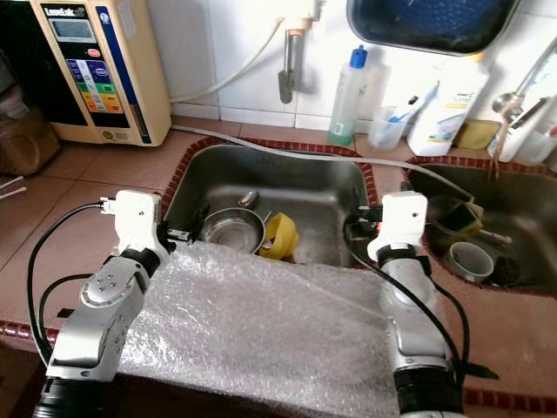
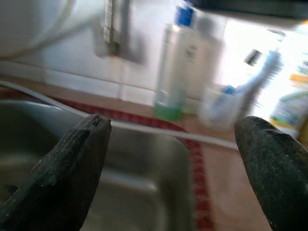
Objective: Kitchen organization
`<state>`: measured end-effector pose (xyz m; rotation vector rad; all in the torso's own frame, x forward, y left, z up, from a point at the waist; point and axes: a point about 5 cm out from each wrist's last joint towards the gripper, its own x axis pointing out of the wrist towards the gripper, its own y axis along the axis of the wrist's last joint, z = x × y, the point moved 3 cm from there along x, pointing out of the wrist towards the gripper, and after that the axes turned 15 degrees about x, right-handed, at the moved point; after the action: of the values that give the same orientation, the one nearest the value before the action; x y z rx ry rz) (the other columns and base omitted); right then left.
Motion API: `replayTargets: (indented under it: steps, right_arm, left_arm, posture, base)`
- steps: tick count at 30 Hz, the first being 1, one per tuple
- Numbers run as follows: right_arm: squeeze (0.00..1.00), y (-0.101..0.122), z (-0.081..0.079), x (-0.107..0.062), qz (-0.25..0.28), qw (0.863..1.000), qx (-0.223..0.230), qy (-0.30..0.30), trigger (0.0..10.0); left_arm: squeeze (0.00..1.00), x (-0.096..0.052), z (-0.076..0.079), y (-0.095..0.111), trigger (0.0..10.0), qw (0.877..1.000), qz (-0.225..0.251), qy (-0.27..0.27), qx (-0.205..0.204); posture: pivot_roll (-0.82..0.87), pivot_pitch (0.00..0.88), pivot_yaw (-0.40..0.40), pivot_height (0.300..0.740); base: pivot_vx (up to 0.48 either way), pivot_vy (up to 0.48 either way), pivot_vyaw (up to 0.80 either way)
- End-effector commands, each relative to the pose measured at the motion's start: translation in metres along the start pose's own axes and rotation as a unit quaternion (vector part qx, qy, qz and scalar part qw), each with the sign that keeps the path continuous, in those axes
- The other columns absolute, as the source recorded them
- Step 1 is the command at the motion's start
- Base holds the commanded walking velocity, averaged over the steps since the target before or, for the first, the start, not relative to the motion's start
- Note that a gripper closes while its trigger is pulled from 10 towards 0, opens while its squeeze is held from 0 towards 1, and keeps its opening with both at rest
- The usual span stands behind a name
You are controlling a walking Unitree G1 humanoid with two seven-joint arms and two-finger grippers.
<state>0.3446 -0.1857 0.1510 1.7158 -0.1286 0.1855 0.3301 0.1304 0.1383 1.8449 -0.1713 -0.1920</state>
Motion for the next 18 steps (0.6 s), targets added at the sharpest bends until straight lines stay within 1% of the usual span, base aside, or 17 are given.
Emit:
replayTargets:
  steps: [1,5,9,18]
  right_arm:
    - [0.0,0.003,-0.005,-0.002,0.003,1.0,0.006,0.002,10.0]
    - [0.0,0.003,-0.013,-0.003,0.001,1.0,0.015,0.008,10.0]
    - [0.0,0.004,-0.017,-0.004,-0.002,1.0,0.018,0.012,10.0]
    - [0.0,0.006,-0.017,-0.003,-0.005,1.0,0.024,0.007,10.0]
  left_arm:
    - [0.0,-0.001,0.001,0.004,10.0,1.0,0.005,-0.004,0.0]
    - [0.0,-0.001,0.005,0.005,10.0,1.0,0.001,-0.01,0.001]
    - [0.0,0.0,0.006,0.007,10.0,1.0,0.002,-0.011,0.001]
    - [0.0,0.002,0.007,0.011,10.0,1.0,-0.001,-0.01,0.002]
  posture:
    - [0.05,0.0,0.02,0.74]
    - [0.05,0.0,0.019,0.74]
    - [0.05,0.0,0.017,0.74]
    - [0.05,0.0,0.016,0.74]
  base:
    - [0.0,0.0,0.0]
    - [0.0,0.0,0.0]
    - [0.0,0.0,0.0]
    - [0.0,0.0,0.0]
